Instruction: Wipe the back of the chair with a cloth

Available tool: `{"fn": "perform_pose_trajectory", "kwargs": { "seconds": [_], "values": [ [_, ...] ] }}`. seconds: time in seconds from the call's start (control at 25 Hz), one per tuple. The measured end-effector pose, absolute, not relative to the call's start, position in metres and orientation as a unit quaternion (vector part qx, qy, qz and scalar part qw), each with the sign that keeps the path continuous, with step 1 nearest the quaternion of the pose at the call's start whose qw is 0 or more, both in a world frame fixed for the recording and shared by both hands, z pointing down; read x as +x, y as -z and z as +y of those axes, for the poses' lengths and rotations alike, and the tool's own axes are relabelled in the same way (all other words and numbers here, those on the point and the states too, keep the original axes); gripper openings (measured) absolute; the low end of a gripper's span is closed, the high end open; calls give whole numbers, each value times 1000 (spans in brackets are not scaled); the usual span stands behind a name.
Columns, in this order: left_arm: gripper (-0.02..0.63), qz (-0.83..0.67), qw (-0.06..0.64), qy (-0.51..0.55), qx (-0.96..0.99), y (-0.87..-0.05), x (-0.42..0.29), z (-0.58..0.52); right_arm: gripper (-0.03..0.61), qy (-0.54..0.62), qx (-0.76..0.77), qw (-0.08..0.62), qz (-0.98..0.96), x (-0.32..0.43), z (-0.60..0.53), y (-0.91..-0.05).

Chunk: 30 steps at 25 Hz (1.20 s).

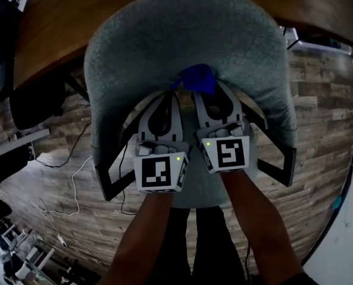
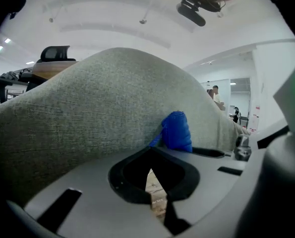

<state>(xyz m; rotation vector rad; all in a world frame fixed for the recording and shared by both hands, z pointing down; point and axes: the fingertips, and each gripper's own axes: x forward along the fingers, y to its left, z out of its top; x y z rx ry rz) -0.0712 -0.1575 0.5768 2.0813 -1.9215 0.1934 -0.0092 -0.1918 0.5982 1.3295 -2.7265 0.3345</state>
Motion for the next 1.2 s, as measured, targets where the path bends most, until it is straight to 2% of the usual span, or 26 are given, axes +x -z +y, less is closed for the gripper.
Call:
{"fn": "perform_pose_trajectory", "kwargs": {
  "seconds": [0.2,0.64,1.2],
  "values": [
    [2,-642,129,-61,753,-569,-45,-170,123,-119,477,38,-870,22,-191,-596],
    [2,-590,130,-69,794,-577,12,-173,123,-134,573,16,-808,100,-179,-596],
    [2,-539,128,-69,830,-574,56,-157,123,-134,642,-12,-755,155,-149,-585]
  ]
}}
